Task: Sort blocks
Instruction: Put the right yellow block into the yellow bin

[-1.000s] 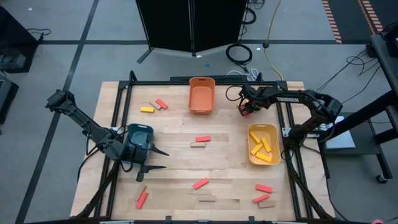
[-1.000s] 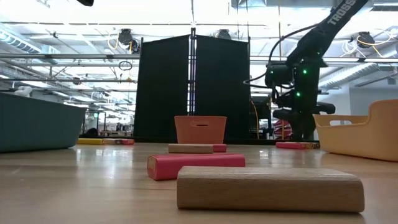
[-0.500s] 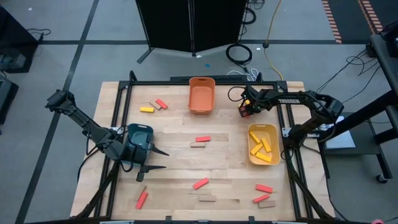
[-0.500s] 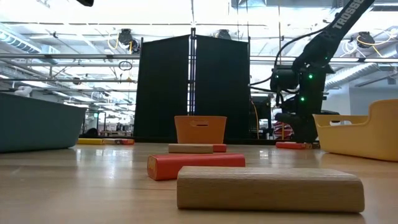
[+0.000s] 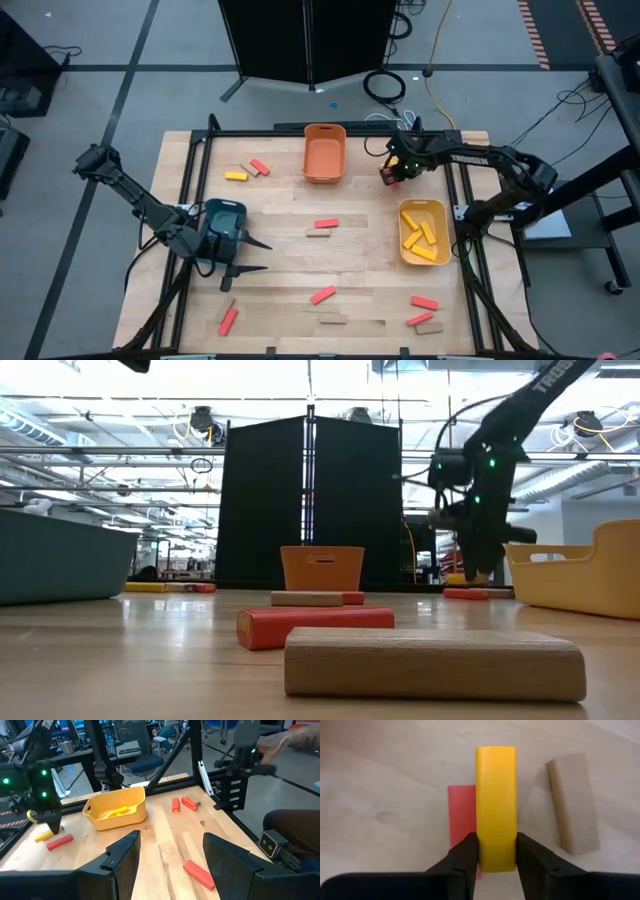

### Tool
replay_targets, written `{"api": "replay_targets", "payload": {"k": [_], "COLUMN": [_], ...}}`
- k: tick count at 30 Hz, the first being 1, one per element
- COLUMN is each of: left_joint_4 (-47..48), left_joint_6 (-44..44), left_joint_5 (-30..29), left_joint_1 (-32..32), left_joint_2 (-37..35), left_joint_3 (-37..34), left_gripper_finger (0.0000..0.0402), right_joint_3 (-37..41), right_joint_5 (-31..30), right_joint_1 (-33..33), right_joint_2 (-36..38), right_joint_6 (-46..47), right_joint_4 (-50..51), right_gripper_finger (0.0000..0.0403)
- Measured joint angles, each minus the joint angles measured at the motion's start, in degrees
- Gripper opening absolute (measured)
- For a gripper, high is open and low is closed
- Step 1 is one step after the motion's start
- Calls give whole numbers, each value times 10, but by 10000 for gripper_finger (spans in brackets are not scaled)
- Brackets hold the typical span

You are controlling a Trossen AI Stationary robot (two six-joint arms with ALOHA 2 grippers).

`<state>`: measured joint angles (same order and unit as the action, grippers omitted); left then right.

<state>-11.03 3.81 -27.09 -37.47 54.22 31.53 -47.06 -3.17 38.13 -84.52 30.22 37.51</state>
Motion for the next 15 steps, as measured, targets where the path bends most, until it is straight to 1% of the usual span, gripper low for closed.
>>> {"api": "replay_targets", "payload": {"k": [3,8,12,15], "left_joint_4": [0,3,10,11], "left_joint_6": [0,0,-3,-4], "left_joint_5": [-4,-4,-4,-4], "left_joint_1": [0,0,0,0], "left_joint_2": [-1,-1,-1,-1], "left_joint_3": [0,0,0,0], "left_gripper_finger": [215,215,215,215], "right_joint_3": [-39,-114,-171,-199], "right_joint_5": [11,8,21,36], "right_joint_1": [-20,-70,-138,-205], "right_joint_2": [24,69,102,121], "right_joint_6": [-1,20,67,128], "right_joint_4": [28,98,166,224], "right_gripper_finger": [95,95,95,95]}}
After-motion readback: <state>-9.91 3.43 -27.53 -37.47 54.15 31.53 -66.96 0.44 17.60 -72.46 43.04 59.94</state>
